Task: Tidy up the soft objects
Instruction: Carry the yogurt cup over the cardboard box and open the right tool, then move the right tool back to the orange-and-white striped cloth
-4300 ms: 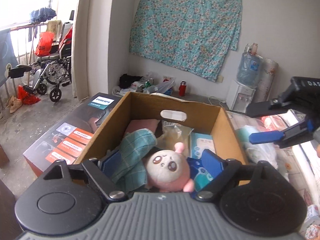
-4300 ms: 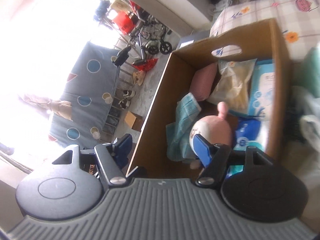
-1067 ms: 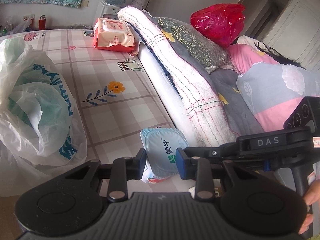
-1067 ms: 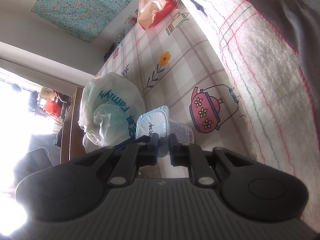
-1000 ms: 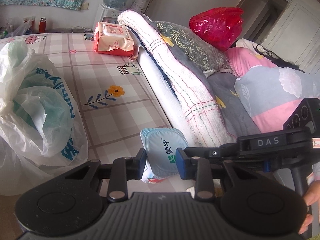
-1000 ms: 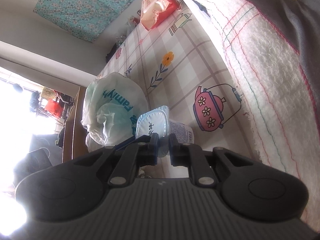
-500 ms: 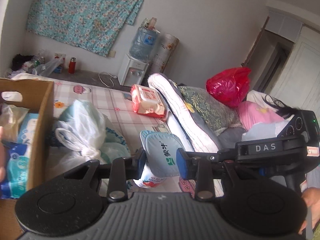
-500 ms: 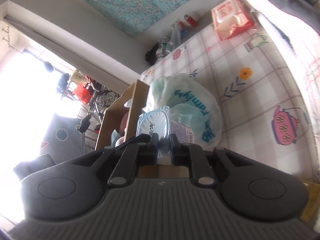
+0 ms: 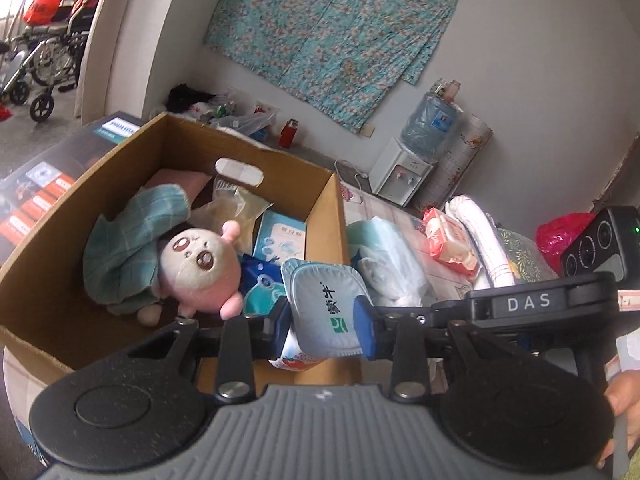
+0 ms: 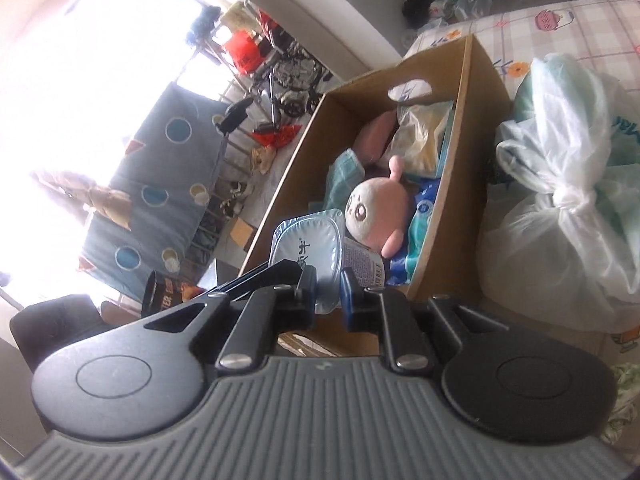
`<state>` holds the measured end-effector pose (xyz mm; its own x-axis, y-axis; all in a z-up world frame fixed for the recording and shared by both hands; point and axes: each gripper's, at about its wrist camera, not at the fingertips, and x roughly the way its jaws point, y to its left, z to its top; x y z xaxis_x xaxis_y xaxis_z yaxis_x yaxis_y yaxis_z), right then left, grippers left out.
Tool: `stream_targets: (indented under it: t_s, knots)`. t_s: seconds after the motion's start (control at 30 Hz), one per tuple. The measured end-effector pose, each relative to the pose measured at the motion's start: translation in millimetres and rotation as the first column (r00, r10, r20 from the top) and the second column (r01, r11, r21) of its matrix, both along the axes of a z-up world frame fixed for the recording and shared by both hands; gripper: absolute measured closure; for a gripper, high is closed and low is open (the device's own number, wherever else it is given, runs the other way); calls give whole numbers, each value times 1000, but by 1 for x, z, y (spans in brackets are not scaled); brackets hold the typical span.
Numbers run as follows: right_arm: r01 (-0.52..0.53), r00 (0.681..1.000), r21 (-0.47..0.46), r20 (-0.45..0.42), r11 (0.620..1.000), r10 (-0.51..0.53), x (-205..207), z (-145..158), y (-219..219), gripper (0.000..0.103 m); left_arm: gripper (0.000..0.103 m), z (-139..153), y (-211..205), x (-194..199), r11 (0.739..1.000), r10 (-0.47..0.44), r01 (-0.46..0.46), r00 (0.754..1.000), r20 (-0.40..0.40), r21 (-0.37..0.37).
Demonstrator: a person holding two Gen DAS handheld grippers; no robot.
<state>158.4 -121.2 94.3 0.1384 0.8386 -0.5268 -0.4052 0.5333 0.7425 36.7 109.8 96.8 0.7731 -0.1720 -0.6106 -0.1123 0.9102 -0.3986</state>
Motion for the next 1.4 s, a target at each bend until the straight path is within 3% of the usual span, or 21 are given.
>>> stream_targets:
  t_s: [0.27,0.37,0.57,0.8,0.87,0.93,1.17,1.3,1.4]
  knots:
    - [-145,989,-257,-49,955,138,-2,-10,50,88,69,-48,30,4,982,-61,32,986,-155,-184]
    - [-172,985,-317,-78,933,155,1,-14,56,89,68,-58,31,9,983,-63,27,979,-195,-182]
    - [-180,983,-305,-89,935,160,8,-16,55,79,67,-62,33,14,982,-81,45,978,-193,-184]
    - [-168,985,-267,-72,949,154,10,-14,51,78,67,-58,32,11,987,-68,41,982,-176,-157]
    - [-162,987,-238,-63,958,151,10,-11,47,78,62,-53,30,10,990,-61,39,986,-153,-139]
    - [-140,990,-202,-43,969,134,9,-7,39,76,52,-46,25,7,993,-53,39,991,-120,-109]
    - [-2,998,-93,56,996,7,0,20,-16,57,32,-15,-18,0,994,-92,90,995,29,61]
    - [100,990,-102,106,990,-90,-9,30,-64,53,25,-5,-61,-7,968,-207,189,973,99,163]
    - [177,980,-99,112,979,-165,-19,31,-103,52,24,-6,-95,-9,940,-307,284,946,103,190]
